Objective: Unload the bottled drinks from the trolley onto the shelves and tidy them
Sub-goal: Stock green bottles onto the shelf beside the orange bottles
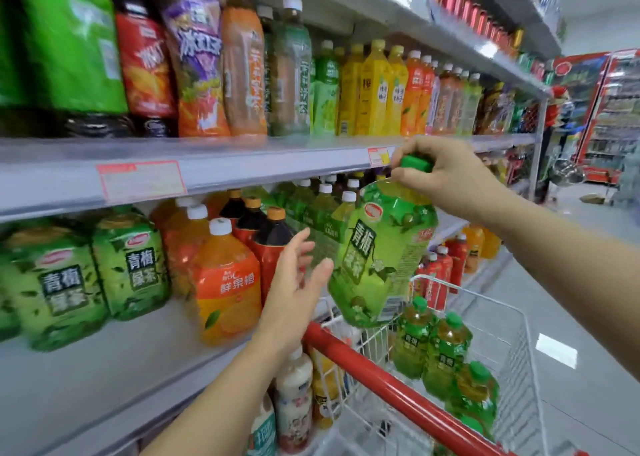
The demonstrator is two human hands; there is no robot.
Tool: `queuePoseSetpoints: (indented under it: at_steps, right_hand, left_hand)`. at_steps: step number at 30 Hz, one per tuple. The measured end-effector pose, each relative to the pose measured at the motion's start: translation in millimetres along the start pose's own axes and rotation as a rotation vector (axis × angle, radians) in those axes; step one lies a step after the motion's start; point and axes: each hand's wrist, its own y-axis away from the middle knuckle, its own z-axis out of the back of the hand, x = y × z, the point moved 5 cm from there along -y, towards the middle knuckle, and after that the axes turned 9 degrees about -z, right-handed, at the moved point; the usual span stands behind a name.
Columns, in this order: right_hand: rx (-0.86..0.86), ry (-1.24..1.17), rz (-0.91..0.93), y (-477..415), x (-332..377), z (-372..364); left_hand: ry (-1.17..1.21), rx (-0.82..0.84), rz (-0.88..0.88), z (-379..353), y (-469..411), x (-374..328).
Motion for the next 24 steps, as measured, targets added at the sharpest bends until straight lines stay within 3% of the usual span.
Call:
queuePoseSetpoints:
  at_steps: [4, 8, 11, 13, 16, 20, 24]
  right_hand:
    - [0.13, -0.165, 0.156, -9.4, 59.2, -55.8]
    - [0.248, -0.346, 0.243, -6.3, 98.4, -122.3]
    - [0.333, -0.485, 0.147, -1.6, 93.8, -168.3]
    - [0.347, -0.388, 0.07, -2.1, 74.3, -199.7]
    - [0.199, 0.038, 0.027, -7.0, 52.2, -236.7]
    - [0.323, 0.197, -0.034, -2.4, 53.6, -275.2]
    - [0.254, 0.272, 0.024, 0.7, 51.1, -283.6]
  left_hand:
    - [-0.201, 0.02, -0.094, 31.4, 20.6, -26.5]
    - [-0.368, -0.227, -0.129, 80.0, 48.7, -21.7]
    - [-0.458, -0.367, -0.083, 116.8, 79.4, -4.9]
    - [-0.506, -0.448, -0.034, 137.1, 98.3, 2.9]
    - [-0.624, -0.568, -0.027, 165.9, 115.7, 5.7]
    - [-0.677, -0.73, 0.044, 213.0, 121.3, 10.6]
    - [-0.785, -0.849, 0.12, 258.6, 117.9, 23.1]
